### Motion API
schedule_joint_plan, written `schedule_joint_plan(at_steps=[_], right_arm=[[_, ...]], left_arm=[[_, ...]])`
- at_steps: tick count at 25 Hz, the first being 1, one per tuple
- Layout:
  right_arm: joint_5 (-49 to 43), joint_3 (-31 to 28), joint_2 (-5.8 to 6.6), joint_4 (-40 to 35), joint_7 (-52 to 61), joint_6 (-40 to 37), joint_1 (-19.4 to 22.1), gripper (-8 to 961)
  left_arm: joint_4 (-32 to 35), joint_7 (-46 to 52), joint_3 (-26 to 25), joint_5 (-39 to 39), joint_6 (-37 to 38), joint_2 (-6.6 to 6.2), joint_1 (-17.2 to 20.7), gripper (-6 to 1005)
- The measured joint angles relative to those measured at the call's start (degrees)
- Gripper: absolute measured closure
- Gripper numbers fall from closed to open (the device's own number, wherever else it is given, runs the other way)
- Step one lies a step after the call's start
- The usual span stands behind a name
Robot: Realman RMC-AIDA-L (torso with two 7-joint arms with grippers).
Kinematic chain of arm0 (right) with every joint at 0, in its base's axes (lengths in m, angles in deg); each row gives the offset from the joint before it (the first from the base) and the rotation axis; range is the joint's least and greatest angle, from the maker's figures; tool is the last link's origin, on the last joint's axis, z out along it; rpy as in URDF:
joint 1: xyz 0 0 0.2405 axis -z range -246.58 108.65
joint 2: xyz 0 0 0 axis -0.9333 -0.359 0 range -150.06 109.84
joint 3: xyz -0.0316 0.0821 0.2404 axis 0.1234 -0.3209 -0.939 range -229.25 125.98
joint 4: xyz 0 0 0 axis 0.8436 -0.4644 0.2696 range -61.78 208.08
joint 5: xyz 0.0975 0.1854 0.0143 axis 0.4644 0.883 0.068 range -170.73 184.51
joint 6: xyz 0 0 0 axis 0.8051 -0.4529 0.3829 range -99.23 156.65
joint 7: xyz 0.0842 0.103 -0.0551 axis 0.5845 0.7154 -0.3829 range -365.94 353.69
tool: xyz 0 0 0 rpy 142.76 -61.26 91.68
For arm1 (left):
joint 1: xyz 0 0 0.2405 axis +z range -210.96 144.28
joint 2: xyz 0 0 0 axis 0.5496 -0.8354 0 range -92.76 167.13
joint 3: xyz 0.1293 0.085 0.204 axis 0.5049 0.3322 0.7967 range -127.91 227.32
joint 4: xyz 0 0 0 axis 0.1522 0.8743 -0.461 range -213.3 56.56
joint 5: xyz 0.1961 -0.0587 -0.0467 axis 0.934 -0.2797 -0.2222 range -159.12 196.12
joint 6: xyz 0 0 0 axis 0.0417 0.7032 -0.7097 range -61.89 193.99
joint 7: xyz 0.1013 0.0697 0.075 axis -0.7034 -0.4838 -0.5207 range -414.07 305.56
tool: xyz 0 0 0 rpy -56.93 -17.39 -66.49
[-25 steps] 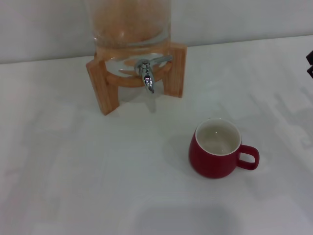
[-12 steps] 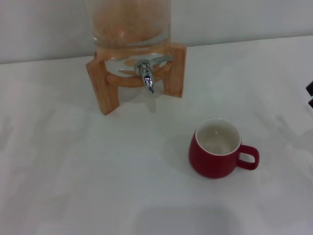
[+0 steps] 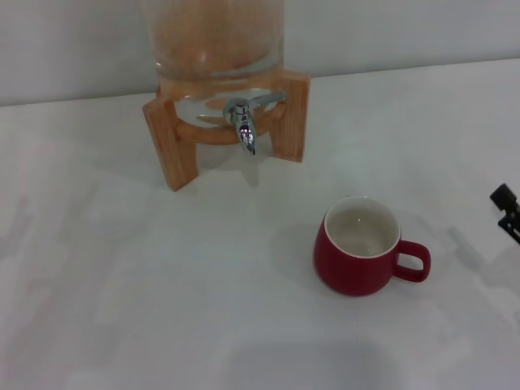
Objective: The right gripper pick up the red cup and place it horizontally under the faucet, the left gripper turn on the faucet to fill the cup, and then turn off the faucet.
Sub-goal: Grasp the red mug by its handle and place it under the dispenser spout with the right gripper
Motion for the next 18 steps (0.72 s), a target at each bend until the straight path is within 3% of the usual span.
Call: schedule_joint_plan(at_steps=[18], right_arm=[[-0.5,10.0,0.0,1.6,0.0,1.2,1.7,115]], left_arm=[[0.0,-1.2,0.0,1.0,1.1,0.0,0.0,123]])
